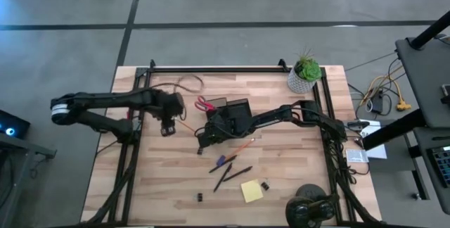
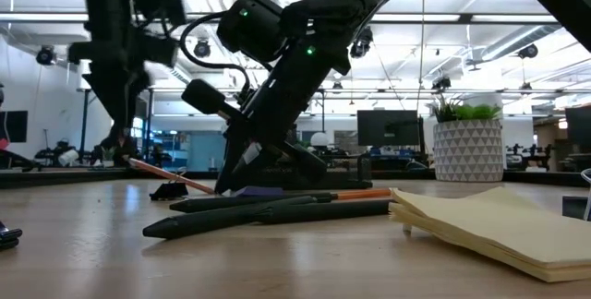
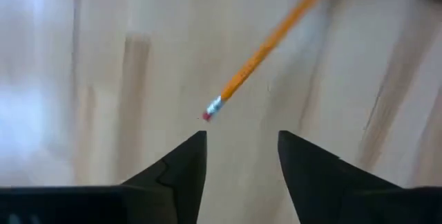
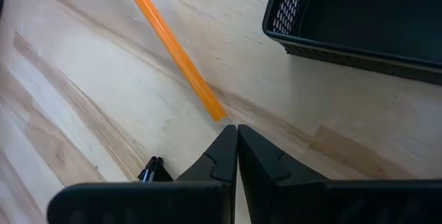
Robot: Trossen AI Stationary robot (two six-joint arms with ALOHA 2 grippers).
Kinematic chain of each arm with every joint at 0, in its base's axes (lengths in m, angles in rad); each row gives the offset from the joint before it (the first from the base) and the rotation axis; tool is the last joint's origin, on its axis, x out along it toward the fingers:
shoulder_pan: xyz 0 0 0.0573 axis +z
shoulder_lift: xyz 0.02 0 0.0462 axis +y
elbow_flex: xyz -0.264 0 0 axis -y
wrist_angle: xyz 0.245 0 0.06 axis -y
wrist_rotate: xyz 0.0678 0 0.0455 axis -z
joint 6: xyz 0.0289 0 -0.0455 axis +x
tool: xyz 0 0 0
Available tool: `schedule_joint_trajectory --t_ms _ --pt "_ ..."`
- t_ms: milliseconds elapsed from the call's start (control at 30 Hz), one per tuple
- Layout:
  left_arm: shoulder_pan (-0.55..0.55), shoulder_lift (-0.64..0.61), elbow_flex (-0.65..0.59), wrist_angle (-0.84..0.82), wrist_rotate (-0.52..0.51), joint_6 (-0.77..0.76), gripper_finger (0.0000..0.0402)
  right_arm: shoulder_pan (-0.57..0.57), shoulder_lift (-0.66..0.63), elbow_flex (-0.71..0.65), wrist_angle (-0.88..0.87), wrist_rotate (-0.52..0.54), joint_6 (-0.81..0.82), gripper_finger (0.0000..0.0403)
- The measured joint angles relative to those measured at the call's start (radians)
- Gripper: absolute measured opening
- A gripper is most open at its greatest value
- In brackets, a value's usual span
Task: Pick and place office supplies into organizer
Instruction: Put the left pencil into the top left section of the desk organizer
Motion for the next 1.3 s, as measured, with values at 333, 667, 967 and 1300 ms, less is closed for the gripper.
schedule_joint_trajectory --t_ms 333,667,967,1300 --pt "0.017 0.046 -0.006 0.058 0.017 0.543 0.0144 0.0 -0.002 0.0 0.001 0.001 -0.014 0.0009" --pt "0.022 0.082 -0.063 0.197 -0.035 0.552 0.0143 0.0 -0.002 0.0 0.003 0.007 -0.033 0.0009" --pt "0.035 0.131 -0.096 0.181 -0.048 0.598 0.0143 0.0 -0.002 0.0 0.003 0.008 -0.04 0.0009" --pt "0.041 0.129 -0.115 0.206 -0.075 0.603 0.0142 0.0 -0.002 0.0 0.002 0.007 -0.04 0.0009"
